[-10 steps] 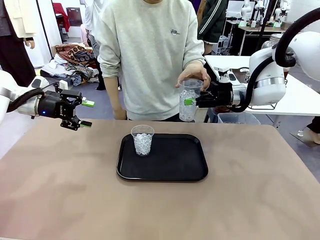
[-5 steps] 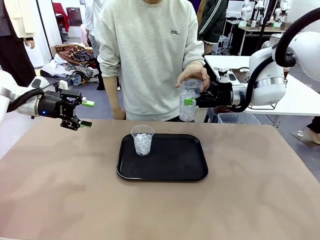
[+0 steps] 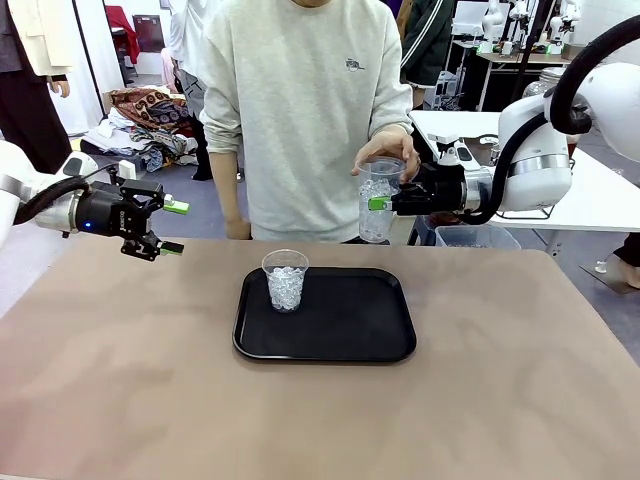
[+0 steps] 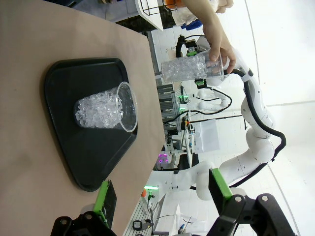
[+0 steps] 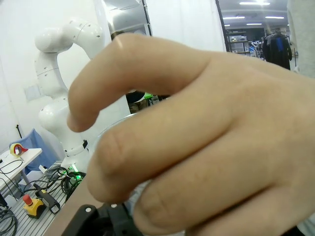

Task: Pour the drink into the iced cup.
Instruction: Open the gripper to release the iced cup you were holding.

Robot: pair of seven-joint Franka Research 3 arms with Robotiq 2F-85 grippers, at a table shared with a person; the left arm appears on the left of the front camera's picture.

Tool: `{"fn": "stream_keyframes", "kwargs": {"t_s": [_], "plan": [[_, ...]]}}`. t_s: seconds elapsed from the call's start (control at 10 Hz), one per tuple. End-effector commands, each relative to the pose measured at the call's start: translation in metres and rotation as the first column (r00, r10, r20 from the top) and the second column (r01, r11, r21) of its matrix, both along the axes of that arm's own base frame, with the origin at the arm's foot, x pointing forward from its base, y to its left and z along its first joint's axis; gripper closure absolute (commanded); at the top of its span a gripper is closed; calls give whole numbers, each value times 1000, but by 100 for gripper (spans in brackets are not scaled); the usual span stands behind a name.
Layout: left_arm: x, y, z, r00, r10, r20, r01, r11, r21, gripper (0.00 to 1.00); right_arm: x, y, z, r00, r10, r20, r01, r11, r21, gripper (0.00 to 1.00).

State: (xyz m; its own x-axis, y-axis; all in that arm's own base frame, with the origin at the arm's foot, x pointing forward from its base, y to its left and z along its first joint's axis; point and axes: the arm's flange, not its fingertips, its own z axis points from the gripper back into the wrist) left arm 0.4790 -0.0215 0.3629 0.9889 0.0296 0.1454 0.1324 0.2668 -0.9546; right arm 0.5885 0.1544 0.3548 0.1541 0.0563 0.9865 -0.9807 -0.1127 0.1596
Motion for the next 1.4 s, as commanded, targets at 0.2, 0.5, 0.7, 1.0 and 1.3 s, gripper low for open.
{"fn": "stream_keyframes", "kwargs": {"t_s": [0.2,0.5,0.7,1.0,1.3], "plan": [[-1,0,0,1000,6,14,-6,1000,-11,0,-6,-11,0,1000,2,-9,-2,1000,-18,0],[-1,0,0,1000,6,14,-6,1000,-11,0,-18,-39,-4,999,-49,-4,49,998,-33,0],[-1,0,0,1000,6,14,-6,1000,-11,0,-34,-61,-7,997,-82,9,83,996,-43,0],[-1,0,0,1000,6,14,-6,1000,-11,0,-70,-92,-14,994,-88,60,91,994,-59,0],[-1,0,0,1000,6,14,-6,1000,-11,0,-95,-115,-22,992,-87,90,92,995,-45,0]]}}
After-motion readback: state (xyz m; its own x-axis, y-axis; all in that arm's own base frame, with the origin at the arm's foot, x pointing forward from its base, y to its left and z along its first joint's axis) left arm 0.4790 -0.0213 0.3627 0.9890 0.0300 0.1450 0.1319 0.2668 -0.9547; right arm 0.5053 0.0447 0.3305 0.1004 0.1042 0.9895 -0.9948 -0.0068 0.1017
